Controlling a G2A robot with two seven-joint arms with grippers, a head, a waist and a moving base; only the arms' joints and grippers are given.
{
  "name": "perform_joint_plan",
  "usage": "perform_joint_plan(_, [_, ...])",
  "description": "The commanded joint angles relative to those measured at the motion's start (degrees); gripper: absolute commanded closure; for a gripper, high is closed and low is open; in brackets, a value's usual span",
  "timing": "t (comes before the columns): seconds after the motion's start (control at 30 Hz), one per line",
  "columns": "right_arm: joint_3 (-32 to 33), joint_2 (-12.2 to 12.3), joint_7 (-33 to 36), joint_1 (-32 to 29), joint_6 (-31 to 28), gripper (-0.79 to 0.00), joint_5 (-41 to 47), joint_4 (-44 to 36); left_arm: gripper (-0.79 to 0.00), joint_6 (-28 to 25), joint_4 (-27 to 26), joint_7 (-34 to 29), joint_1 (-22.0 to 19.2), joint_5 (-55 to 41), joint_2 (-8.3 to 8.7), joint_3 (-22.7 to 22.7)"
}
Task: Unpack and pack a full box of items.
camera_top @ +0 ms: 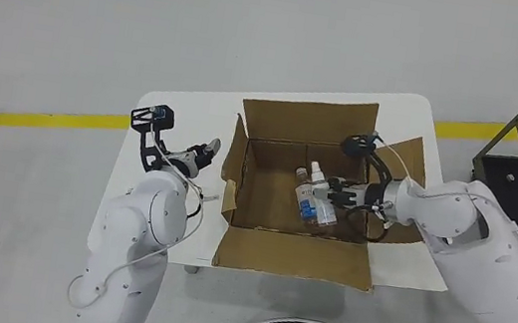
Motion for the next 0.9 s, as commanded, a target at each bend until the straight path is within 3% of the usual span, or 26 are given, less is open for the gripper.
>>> perform_joint_plan(0.0, [-2.0, -0.5, -1.7, 1.0, 1.4, 0.000, -0.6, 0.7, -0.785, 0.0, 0.0, 0.0, 0.0, 0.0, 0.00, 0.0])
perform_joint_plan(0.23, [-16.0, -4.9, -9.9, 9.9, 5.9, 0.000, -1.5, 12.3, -0.785, 0.0, 0.0, 0.0, 0.0, 0.0, 0.00, 0.0])
perform_joint_plan(0.5, [-26.8, -12.0, -15.8, 19.2, 10.6, -0.009, 5.8, 28.7, -0.785, 0.0, 0.0, 0.0, 0.0, 0.0, 0.00, 0.0])
perform_joint_plan(0.53, [-27.8, -12.8, -16.1, 20.2, 11.0, -0.191, 6.2, 30.7, -0.785, 0.0, 0.0, 0.0, 0.0, 0.0, 0.00, 0.0])
perform_joint_plan(0.57, [-28.9, -13.6, -16.3, 21.2, 10.9, -0.289, 6.5, 32.0, -0.785, 0.0, 0.0, 0.0, 0.0, 0.0, 0.00, 0.0])
perform_joint_plan(0.63, [-30.4, -15.1, -16.8, 22.7, 10.7, -0.320, 7.0, 34.8, -0.785, 0.0, 0.0, 0.0, 0.0, 0.0, 0.00, 0.0])
perform_joint_plan(0.67, [-30.9, -15.7, -16.8, 23.3, 10.2, -0.382, 7.7, 36.0, -0.785, 0.0, 0.0, 0.0, 0.0, 0.0, 0.00, 0.0])
perform_joint_plan(0.7, [-31.2, -16.2, -17.1, 23.8, 9.7, -0.588, 8.0, 37.2, -0.785, 0.0, 0.0, 0.0, 0.0, 0.0, 0.00, 0.0])
perform_joint_plan(0.77, [-31.9, -17.1, -17.3, 24.6, 8.9, -0.696, 8.2, 39.3, -0.785, 0.0, 0.0, 0.0, 0.0, 0.0, 0.00, 0.0])
perform_joint_plan(0.87, [-31.9, -18.0, -17.5, 25.5, 7.2, -0.785, 9.0, 41.9, -0.785, 0.0, 0.0, 0.0, 0.0, 0.0, 0.00, 0.0])
